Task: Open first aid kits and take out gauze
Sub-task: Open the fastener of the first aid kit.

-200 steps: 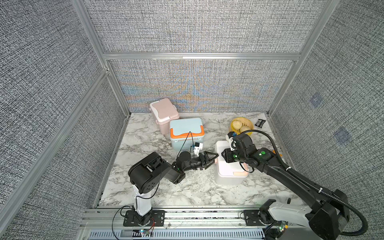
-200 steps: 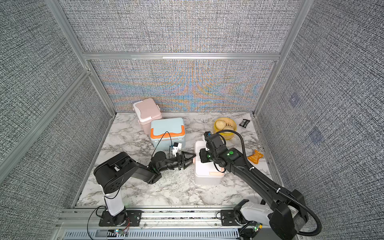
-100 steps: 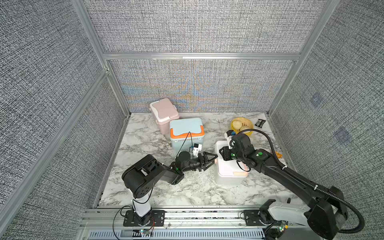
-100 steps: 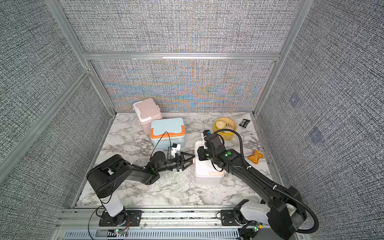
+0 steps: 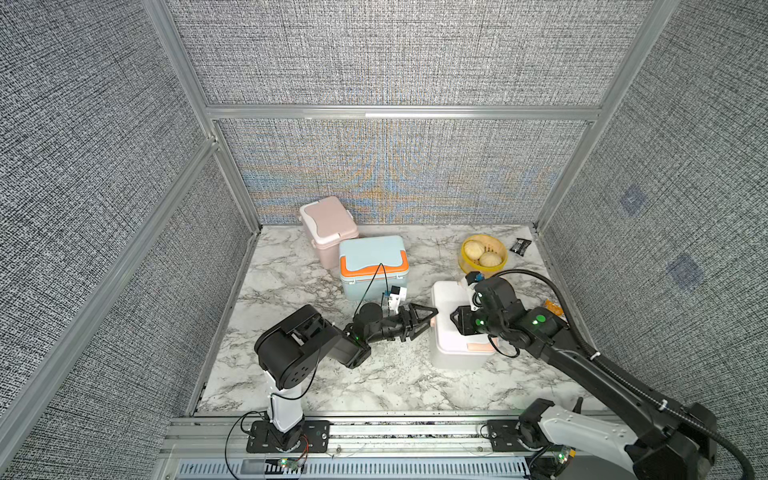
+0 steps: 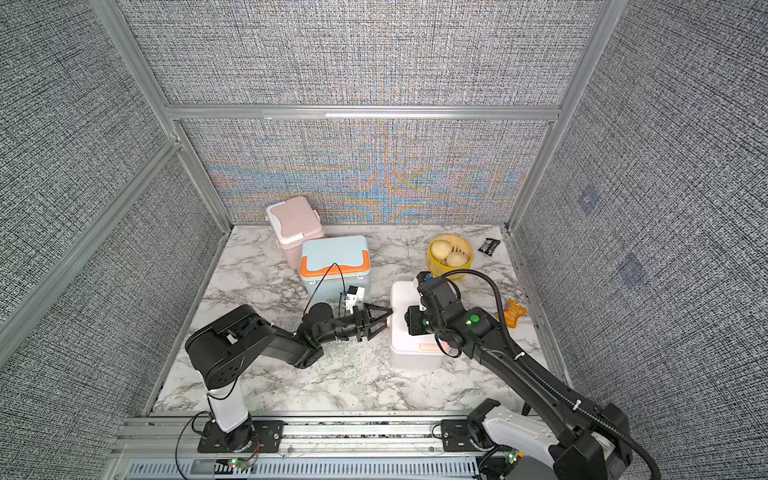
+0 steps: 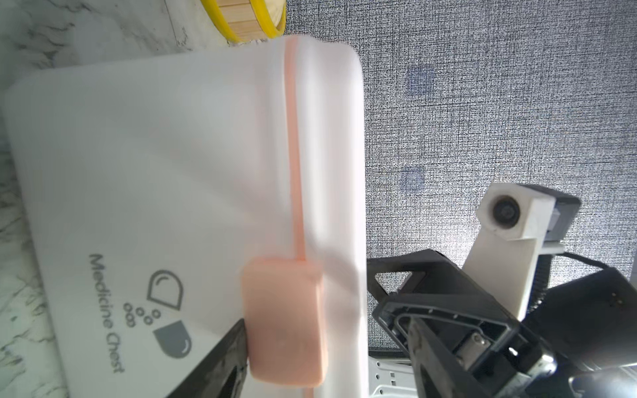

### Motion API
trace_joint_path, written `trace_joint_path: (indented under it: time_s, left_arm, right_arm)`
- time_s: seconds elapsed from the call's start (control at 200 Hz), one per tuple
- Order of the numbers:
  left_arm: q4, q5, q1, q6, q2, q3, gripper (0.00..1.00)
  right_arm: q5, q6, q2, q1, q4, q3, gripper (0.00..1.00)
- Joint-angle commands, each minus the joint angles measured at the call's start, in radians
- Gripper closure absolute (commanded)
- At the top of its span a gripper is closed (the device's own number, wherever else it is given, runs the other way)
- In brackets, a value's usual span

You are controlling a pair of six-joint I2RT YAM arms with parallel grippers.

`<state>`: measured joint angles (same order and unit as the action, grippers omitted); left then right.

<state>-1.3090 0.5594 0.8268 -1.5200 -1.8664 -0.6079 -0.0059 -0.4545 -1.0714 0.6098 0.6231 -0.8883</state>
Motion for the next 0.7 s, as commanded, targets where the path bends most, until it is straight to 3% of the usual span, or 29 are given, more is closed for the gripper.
trace_joint_path:
  time_s: [0.0, 0.32, 0.695]
  left_arm:
    - [-0.097, 0.029, 0.01, -0.003, -0.011, -0.025, 0.29]
    - [-0.098, 0.038, 0.02, -0.026, 0.079, -0.036, 0.29]
    - [-0.099, 0.024, 0.02, -0.041, 0.124, -0.035, 0.29]
  right_arm:
    - [-0.068, -0.025, -0.011, 0.003, 0.166, 0.065, 0.64]
    - [-0.082, -0.029, -0.082, 0.002, 0.121, 0.143, 0.77]
    - [-0.069, -0.035, -0.091, 0.0, 0.111, 0.171, 0.8]
